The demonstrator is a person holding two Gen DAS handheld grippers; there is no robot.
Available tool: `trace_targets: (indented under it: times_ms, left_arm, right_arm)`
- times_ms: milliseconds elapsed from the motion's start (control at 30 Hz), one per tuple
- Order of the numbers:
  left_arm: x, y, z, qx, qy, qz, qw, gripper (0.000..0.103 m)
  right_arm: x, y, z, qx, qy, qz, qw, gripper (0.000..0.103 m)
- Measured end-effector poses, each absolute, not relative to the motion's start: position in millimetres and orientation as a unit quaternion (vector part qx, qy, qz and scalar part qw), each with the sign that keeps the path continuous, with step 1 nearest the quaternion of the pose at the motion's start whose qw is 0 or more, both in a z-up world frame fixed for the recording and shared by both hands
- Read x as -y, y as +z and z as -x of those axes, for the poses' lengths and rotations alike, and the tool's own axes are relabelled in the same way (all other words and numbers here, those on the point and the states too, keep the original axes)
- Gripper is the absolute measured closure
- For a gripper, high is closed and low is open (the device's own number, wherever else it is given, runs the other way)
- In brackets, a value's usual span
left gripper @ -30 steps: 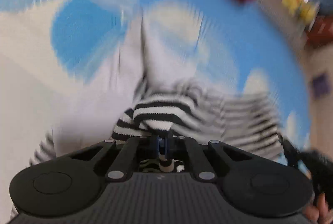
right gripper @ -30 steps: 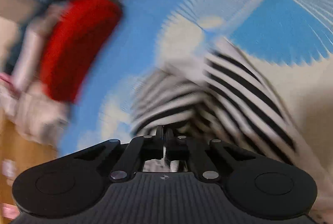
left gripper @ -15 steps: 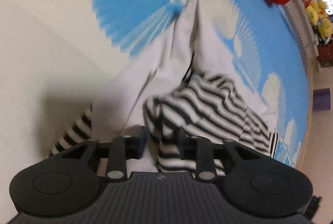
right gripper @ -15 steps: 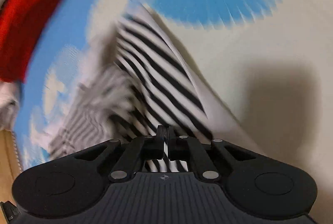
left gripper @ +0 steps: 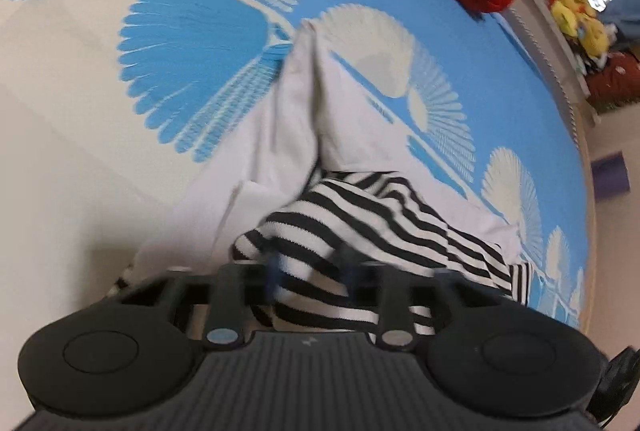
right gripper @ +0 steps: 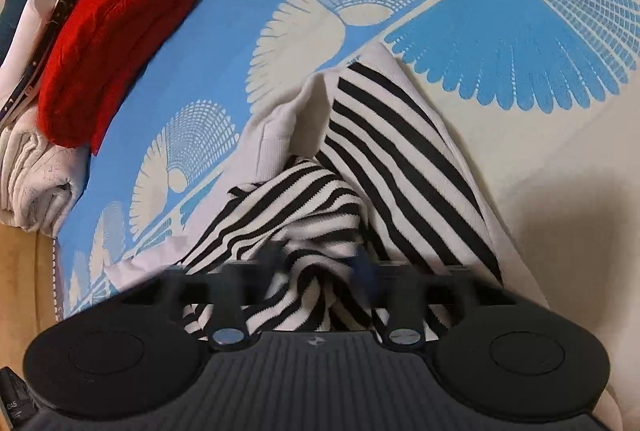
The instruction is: Fold small clothes
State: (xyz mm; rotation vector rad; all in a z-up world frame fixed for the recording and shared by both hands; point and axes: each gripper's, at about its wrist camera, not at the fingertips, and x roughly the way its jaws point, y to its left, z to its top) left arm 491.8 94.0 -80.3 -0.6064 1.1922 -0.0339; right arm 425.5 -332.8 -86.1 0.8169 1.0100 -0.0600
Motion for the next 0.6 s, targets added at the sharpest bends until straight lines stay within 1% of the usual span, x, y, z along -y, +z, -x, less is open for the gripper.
trace_targets:
  times_ms: [33, 133, 200, 233, 267, 300, 333, 367, 400, 433, 467, 500, 567, 600]
  left_arm:
    - [-94.8, -77.0, -491.6, -0.537, -0.042, 0.306, 0.786, 0.097]
    - [-110.8, -68.7, -489.9, -0.473, -0.149, 0.45, 0.743, 0.097]
    - [-121.1, -67.3, -489.9, -0.456, -0.16, 0.468, 0.739, 0.097]
    - [-126.4, -73.6, -491.1, -0.474, -0.14, 0.463, 0.736, 0.097]
    - [-130.0, -82.0, -492.9, -0.504, -0.111, 0.443, 0.733, 0.096]
    - [-131.3, -92.5, -494.5, -0.552, -0.06, 0.385, 0.737, 0.095]
    - [-128.8, -99.4, -494.7, -0.585, -0.008, 0.311, 0.749, 0.093]
    - [-125.7, -102.2, -494.0, -0.596, 0.026, 0.259, 0.759, 0.091]
    - [-123.1, -101.9, -493.7, -0.597, 0.047, 0.228, 0.767, 0.091]
    - [-121.5, -97.0, -493.6, -0.588, 0.048, 0.223, 0.776, 0.091]
    - [-120.5, -90.0, -493.8, -0.574, 0.037, 0.232, 0.784, 0.091]
    - [-119.4, -82.1, -493.4, -0.557, 0.025, 0.243, 0.794, 0.09]
    - [-111.4, -62.5, -492.2, -0.51, -0.013, 0.257, 0.821, 0.09]
    - [-105.3, -55.5, -491.3, -0.493, -0.035, 0.255, 0.831, 0.09]
  right_arm:
    - [332.8, -82.0, -424.5, -0.456, -0.017, -0.389, 0.8, 0.099]
    - [338.3, -62.1, -418.4, -0.372, 0.06, -0.474, 0.796, 0.099]
    - [349.5, -61.8, -412.8, -0.327, 0.097, -0.549, 0.763, 0.1]
    - [355.6, -66.1, -410.6, -0.321, 0.091, -0.57, 0.75, 0.1]
    - [360.3, -71.6, -410.7, -0.336, 0.067, -0.568, 0.748, 0.1]
    - [362.3, -77.5, -413.8, -0.373, 0.033, -0.542, 0.752, 0.1]
    - [360.5, -84.0, -418.4, -0.433, -0.014, -0.484, 0.76, 0.099]
    - [356.1, -92.4, -421.2, -0.492, -0.063, -0.408, 0.766, 0.096]
    - [353.6, -99.9, -420.8, -0.521, -0.092, -0.369, 0.765, 0.092]
    - [355.0, -105.2, -417.2, -0.521, -0.102, -0.376, 0.759, 0.093]
    - [355.8, -103.6, -416.5, -0.516, -0.104, -0.388, 0.756, 0.09]
    - [353.5, -95.5, -418.1, -0.513, -0.099, -0.373, 0.766, 0.087]
    - [344.5, -74.2, -419.2, -0.481, -0.1, -0.313, 0.813, 0.071]
    - [341.4, -61.9, -415.0, -0.455, -0.114, -0.284, 0.837, 0.068]
